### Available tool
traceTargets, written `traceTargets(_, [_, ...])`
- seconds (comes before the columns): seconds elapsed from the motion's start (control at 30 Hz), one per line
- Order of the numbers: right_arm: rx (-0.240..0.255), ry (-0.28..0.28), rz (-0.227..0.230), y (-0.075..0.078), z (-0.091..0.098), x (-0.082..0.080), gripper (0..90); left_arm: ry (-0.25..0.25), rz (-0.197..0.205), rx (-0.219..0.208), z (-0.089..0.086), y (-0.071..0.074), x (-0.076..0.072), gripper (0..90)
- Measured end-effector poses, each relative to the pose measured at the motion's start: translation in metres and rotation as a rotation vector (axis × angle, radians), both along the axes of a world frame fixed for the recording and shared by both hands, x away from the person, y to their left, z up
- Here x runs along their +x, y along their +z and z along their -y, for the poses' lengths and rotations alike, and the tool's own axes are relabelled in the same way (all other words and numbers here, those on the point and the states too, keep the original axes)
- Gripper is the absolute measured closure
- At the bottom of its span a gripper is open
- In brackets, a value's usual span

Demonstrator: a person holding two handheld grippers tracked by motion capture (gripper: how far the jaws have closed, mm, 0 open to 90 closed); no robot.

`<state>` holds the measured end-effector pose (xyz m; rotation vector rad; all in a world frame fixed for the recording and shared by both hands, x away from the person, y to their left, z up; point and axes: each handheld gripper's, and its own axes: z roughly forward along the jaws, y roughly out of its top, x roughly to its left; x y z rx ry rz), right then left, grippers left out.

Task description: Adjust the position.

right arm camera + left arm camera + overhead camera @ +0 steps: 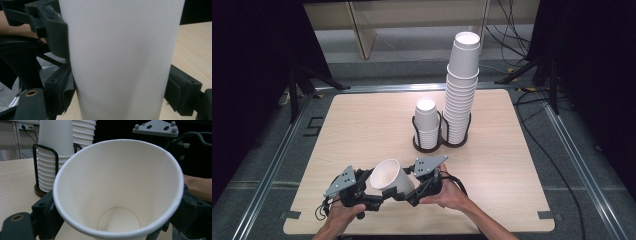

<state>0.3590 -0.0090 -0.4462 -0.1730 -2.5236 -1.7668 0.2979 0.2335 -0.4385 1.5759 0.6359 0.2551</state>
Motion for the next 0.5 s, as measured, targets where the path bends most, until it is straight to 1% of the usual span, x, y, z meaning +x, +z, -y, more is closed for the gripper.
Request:
traceTargets(0.03, [0.0, 0.0, 0.0, 0.0, 0.0, 0.0, 20.1, 0.0, 0.0, 0.0, 0.0, 0.0, 0.0, 12.2])
traceTargets(0.07, [0.001, -0.004, 0.013, 0.0, 0.0, 0.001, 19.7, 0.007, 0.004, 0.009, 0.0, 0.0, 0.0, 12.2])
traceTargets(0.1, [-0.012, -0.013, -0.001, 0.0, 0.0, 0.0, 18.9, 0.018, 0.008, 0.007, -0.001, 0.0, 0.0, 12.3])
traceTargets(0.13, [-0.027, -0.026, 0.011, -0.001, 0.0, 0.001, 15.2, 0.034, 0.015, 0.011, -0.004, 0.001, 0.001, 12.6])
traceTargets(0.2, [-0.044, -0.031, 0.007, -0.002, 0.002, 0.001, 15.6, 0.055, 0.023, 0.01, -0.008, 0.003, 0.002, 13.0])
traceTargets(0.23, [-0.045, -0.037, 0.004, -0.002, 0.004, 0.002, 15.5, 0.062, 0.022, 0.009, -0.01, 0.003, 0.003, 13.3])
traceTargets(0.27, [-0.043, -0.049, 0.019, -0.002, 0.005, 0.002, 15.5, 0.062, 0.022, 0.009, -0.01, 0.003, 0.003, 13.6])
traceTargets(0.3, [-0.049, -0.054, 0.016, -0.001, 0.007, 0.003, 15.8, 0.075, 0.019, 0.003, -0.012, 0.003, 0.003, 13.9])
traceTargets(0.33, [-0.049, -0.054, 0.016, -0.001, 0.007, 0.003, 15.8, 0.079, 0.02, 0.01, -0.013, 0.003, 0.004, 13.9])
traceTargets(0.37, [-0.045, -0.058, 0.0, -0.001, 0.009, 0.003, 16.0, 0.086, 0.018, 0.011, -0.014, 0.003, 0.004, 14.2])
traceTargets(0.4, [-0.042, -0.079, 0.005, 0.0, 0.012, 0.005, 16.1, 0.089, 0.027, 0.004, -0.015, 0.002, 0.007, 14.6])
traceTargets(0.43, [-0.041, -0.087, -0.001, 0.0, 0.013, 0.005, 16.0, 0.099, 0.029, 0.018, -0.015, 0.002, 0.007, 14.8])
traceTargets(0.47, [-0.034, -0.088, 0.001, 0.001, 0.014, 0.006, 16.3, 0.12, 0.018, 0.036, -0.016, 0.003, 0.005, 14.9])
traceTargets(0.5, [-0.034, -0.088, 0.001, 0.001, 0.014, 0.006, 16.3, 0.12, 0.018, 0.036, -0.016, 0.003, 0.005, 15.0])
